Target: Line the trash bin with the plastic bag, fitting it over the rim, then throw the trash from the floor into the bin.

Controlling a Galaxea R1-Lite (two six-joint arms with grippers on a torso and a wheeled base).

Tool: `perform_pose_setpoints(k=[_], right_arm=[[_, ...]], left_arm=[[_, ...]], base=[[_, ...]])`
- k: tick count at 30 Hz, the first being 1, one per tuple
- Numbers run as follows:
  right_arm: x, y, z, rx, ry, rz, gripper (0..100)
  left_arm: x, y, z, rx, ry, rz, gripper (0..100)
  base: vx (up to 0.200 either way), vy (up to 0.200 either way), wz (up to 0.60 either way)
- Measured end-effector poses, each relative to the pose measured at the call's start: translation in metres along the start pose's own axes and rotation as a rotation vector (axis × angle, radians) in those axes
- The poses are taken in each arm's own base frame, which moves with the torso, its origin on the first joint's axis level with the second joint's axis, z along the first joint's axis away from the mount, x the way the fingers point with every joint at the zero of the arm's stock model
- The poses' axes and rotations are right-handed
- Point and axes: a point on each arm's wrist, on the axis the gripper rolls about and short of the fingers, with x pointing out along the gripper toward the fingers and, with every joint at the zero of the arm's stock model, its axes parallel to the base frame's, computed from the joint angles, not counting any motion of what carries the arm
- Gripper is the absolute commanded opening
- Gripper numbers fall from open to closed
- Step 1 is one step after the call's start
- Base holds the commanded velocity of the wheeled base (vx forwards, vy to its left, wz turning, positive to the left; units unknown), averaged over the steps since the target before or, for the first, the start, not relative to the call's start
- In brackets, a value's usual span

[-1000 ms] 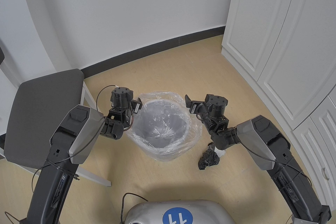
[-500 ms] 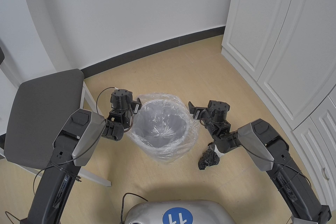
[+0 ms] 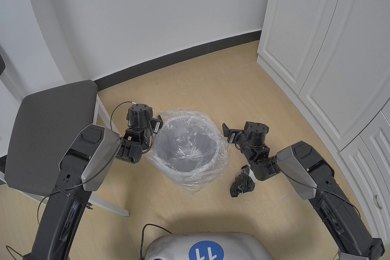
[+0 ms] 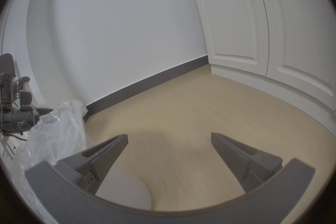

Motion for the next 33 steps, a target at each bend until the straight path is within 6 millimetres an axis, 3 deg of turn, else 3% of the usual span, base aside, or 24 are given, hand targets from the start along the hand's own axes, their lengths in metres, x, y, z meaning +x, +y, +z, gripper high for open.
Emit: perform_pose_setpoints(k=[6,17,25,33], right_arm=[[0.002,-0.004,0.015,0.005,-0.026,-0.009,100],[0.005,-0.012,0.057,0.019,-0.102,-0.034,100],[-0.001,0.012,0.084,0.041,-0.138,-0.004,100],[-0.031,0.045,0.085,0.069,0.072,0.019,100]], left_arm=[[-0.02,-0.002,-0.015,0.046,0.119,-0.046,100],[-0.041,0.0,0.004,0.037,0.127,-0.068,100],[-0.044,0.011,0.021,0.02,0.095,-0.051,100],[-0.048,0.011,0.023,0.01,0.07,-0.047,100]], base=[[0.0,0.0,0.0],[0.0,0.0,0.0],[0.0,0.0,0.0],[0.0,0.0,0.0]])
